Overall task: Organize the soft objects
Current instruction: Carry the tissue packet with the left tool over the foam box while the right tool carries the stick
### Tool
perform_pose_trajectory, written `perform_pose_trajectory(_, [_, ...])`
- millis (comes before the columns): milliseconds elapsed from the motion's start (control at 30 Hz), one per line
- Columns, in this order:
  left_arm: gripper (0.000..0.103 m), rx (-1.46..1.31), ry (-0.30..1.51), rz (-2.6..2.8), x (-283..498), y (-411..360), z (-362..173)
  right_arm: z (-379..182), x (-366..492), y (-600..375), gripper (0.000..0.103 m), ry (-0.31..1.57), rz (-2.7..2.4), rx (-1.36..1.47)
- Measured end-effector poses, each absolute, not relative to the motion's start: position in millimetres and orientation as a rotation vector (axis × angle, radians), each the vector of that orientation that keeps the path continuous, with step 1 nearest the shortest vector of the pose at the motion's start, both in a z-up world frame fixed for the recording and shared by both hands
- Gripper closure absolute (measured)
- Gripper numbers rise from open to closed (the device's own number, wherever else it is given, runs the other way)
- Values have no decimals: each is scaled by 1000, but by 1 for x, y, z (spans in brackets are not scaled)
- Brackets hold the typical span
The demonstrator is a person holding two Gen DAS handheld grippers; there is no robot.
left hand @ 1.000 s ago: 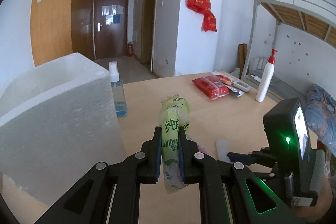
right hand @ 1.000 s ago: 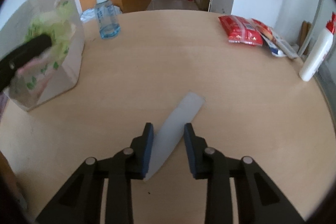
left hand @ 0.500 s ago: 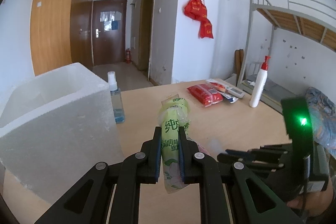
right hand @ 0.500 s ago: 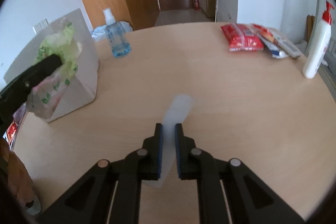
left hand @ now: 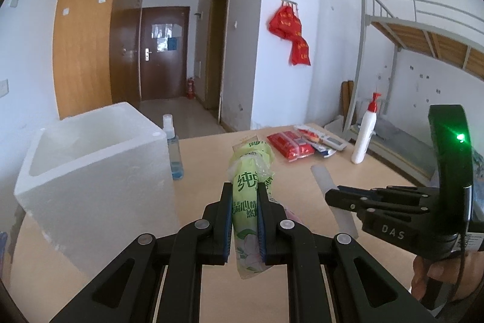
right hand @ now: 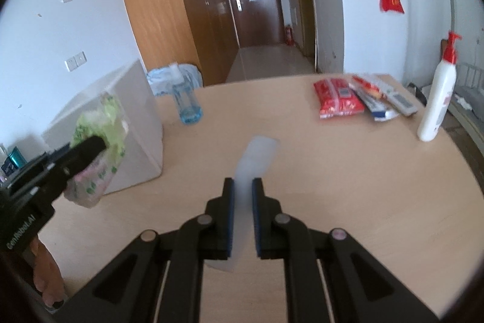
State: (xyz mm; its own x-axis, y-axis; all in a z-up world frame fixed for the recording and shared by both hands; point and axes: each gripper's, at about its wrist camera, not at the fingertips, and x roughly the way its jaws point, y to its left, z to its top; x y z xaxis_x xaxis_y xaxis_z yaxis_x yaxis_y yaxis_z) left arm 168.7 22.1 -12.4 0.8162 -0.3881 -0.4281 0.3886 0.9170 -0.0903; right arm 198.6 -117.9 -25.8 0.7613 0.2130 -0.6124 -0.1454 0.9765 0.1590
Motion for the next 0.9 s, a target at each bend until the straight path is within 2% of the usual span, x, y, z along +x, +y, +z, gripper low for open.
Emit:
perform_pose_trajectory(500, [88,14,320,-339,85,21,30,39,130,-127,89,459,272,76])
perform_pose_trajectory(900, [88,17,276,-240,44,32,46,57,94,-115,89,371,384,66])
